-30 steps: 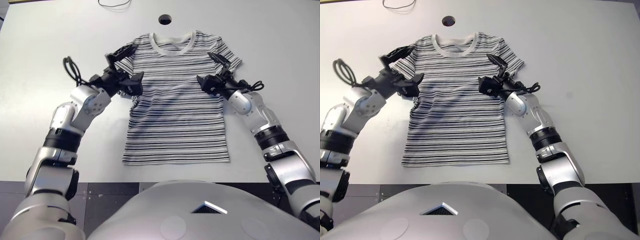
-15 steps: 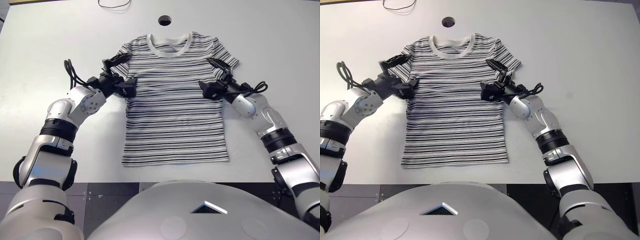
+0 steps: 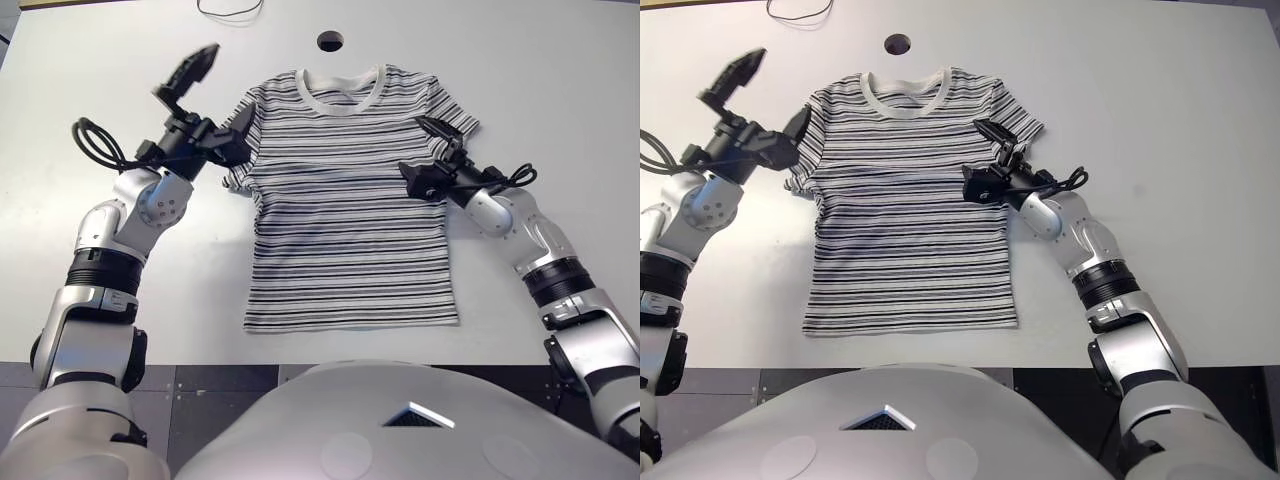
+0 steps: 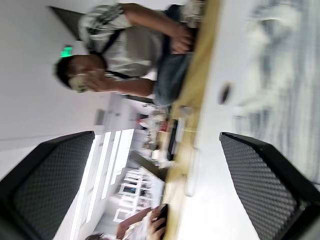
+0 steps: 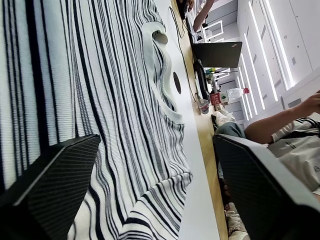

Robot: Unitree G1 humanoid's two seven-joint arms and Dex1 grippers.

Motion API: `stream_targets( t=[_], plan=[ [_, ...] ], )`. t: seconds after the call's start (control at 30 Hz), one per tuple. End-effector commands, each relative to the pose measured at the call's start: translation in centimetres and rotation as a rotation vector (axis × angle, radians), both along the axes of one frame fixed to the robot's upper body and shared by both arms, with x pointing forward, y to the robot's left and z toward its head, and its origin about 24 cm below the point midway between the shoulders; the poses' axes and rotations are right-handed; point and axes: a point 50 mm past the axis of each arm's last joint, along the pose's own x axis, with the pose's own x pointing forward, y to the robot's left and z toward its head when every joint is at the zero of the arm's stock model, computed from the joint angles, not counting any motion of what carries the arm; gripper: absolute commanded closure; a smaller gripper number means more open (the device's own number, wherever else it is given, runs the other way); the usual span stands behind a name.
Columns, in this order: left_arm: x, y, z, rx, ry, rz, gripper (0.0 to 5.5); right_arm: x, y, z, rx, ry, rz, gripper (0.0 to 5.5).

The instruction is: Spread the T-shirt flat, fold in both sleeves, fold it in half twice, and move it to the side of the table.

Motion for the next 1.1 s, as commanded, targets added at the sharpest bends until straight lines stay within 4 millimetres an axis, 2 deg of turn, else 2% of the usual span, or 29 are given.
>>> stream_targets(
  t=[0.03,0.1,0.2,0.23,0.3,0.47,0.57,0.67,0.83,0.97,1.1],
  plan=[
    [-1.2,3.2,1.3,0.013,-0.083,0.161,0.86,-0.1,0.5,5.6,0.221,-0.22,-0.018,1.29],
    [-3.3,5.3,0.4,0.11,-0.021,0.23,0.86,-0.7,0.6,8.2,0.313,-0.306,-0.021,1.29],
    [-7.5,7.0,-1.0,0.293,0.149,0.231,0.86,-1.6,0.7,11.5,0.449,-0.375,-0.012,1.29],
    [-8.3,7.3,-1.3,0.346,0.205,0.21,0.86,-1.7,0.8,12.3,0.477,-0.385,-0.006,1.29],
    [-8.7,7.2,-1.7,0.439,0.29,0.146,0.86,-1.7,1.1,13.2,0.498,-0.395,0.009,1.29],
    [-5.5,6.8,-2.2,0.53,0.333,0.048,0.86,-1.2,1.4,13.3,0.5,-0.392,0.009,1.29],
    [-3.2,6.0,-2.7,0.567,0.356,0.002,0.86,-1.2,1.0,12.7,0.47,-0.381,-0.003,1.29],
    [-1.6,6.1,-3.8,0.65,0.401,-0.009,0.86,-1.2,0.8,11.9,0.446,-0.375,-0.009,1.29],
    [-0.1,4.2,-5.1,0.71,0.433,-0.119,0.86,-1.3,0.9,11.1,0.435,-0.363,-0.006,1.29],
    [0.7,3.8,-5.6,0.734,0.444,-0.117,0.86,-1.6,0.6,10.9,0.43,-0.359,-0.008,1.29],
    [1.8,2.6,-5.8,0.748,0.421,-0.124,0.86,-1.7,0.5,10.8,0.429,-0.358,-0.017,1.29]
  ],
)
